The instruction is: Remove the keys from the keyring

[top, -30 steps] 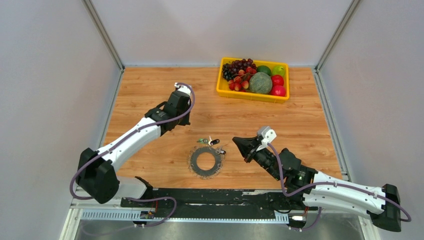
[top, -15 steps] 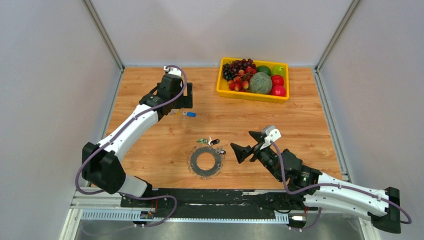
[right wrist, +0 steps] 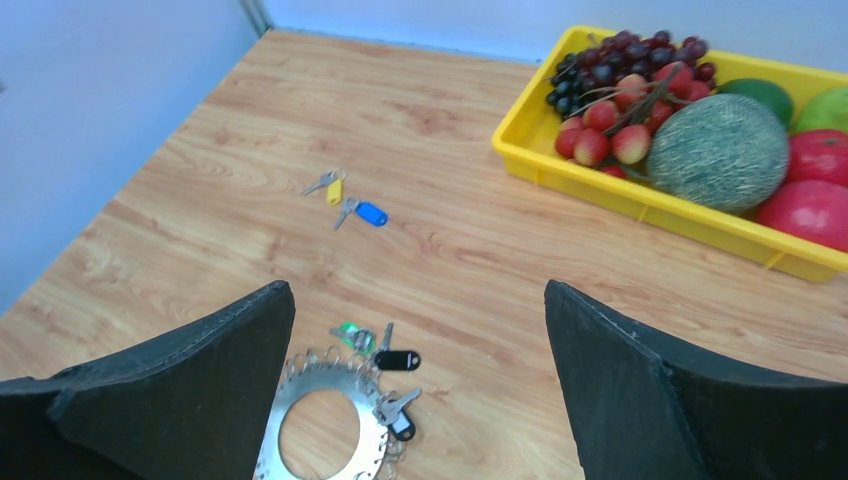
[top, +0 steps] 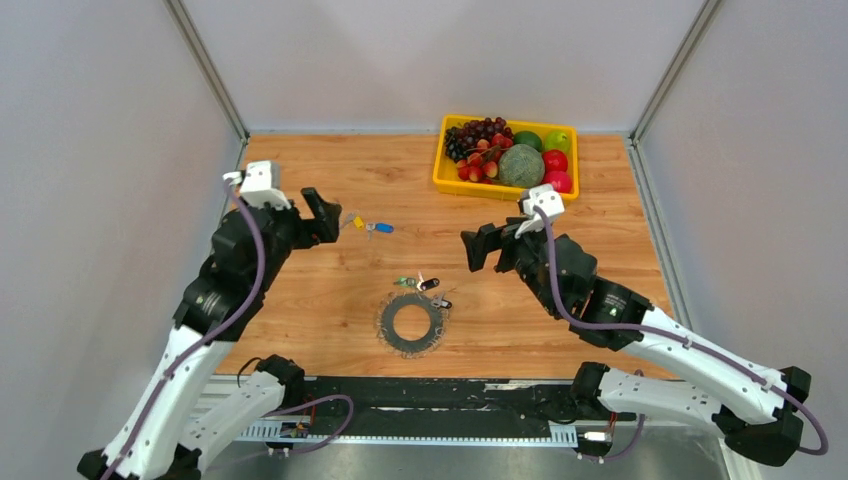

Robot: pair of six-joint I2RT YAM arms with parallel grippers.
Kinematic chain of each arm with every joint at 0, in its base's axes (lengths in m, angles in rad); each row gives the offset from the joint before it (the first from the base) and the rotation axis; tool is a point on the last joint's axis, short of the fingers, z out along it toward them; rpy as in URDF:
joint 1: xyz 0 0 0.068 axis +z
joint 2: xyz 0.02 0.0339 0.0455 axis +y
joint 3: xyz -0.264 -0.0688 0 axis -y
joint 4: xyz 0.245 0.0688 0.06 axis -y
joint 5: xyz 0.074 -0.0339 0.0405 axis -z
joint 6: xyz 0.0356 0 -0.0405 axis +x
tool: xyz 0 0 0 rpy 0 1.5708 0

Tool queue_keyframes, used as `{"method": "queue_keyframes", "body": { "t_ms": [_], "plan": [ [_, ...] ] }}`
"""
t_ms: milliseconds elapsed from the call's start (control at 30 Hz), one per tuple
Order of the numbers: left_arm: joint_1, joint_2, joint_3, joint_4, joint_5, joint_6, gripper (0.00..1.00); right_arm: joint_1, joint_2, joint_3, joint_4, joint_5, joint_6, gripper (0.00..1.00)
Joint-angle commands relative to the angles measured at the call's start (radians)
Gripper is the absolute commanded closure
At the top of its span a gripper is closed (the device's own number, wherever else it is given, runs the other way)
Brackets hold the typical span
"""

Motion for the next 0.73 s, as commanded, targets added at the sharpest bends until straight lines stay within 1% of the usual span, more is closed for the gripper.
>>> {"method": "queue_keyframes", "body": {
  "t_ms": [0, 67, 200, 433, 700],
  "plan": [
    [0.0, -0.097, -0.045, 0.074, -0.076, 0.045, 0.0, -0.096, -0.032, 0.104, -0.068, -0.051, -0.017, 0.0],
    [0.0, -0.139, -0.061, 0.083, -0.081, 0.063, 0.0, -0.14, -0.051, 0.12, -0.077, -0.057, -0.02, 0.0],
    [-0.001, -0.211, -0.096, 0.117, -0.072, 0.086, 0.0, -0.171, -0.079, 0.137, -0.101, -0.043, -0.024, 0.0],
    [-0.001, -0.265, -0.128, 0.124, -0.024, 0.083, 0.0, -0.177, -0.12, 0.136, -0.128, 0.023, -0.021, 0.0],
    [0.0, -0.288, -0.174, 0.107, 0.005, 0.073, 0.0, -0.177, -0.144, 0.112, -0.148, 0.017, 0.003, 0.0]
  ]
}}
